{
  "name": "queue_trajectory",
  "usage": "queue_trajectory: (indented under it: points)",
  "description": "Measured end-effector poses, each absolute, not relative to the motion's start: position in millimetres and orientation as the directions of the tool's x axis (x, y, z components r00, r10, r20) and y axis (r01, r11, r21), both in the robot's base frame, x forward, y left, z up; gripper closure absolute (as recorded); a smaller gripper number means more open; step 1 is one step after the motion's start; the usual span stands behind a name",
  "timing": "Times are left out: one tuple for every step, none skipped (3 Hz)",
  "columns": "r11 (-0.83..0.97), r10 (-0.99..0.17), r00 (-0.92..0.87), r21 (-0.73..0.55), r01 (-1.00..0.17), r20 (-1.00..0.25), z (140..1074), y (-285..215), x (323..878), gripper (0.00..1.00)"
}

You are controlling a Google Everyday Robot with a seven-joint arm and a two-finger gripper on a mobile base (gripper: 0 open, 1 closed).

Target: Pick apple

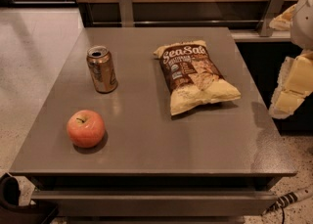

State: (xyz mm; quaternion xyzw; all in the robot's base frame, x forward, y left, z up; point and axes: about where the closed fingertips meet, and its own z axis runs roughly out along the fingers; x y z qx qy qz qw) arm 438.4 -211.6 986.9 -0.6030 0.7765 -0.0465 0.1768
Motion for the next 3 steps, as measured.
queue_trajectory:
  points:
    - [0.260, -0.952, -0.195, -0.285, -0.923, -0.236, 985, -202, 439, 0.00]
    - [0.246, -0.924, -0.144, -0.261, -0.933, -0.354, 969, -163, 439, 0.00]
    - [0.226, -0.860, -0.081, -0.234, -0.946, -0.504, 942, -117, 437, 0.00]
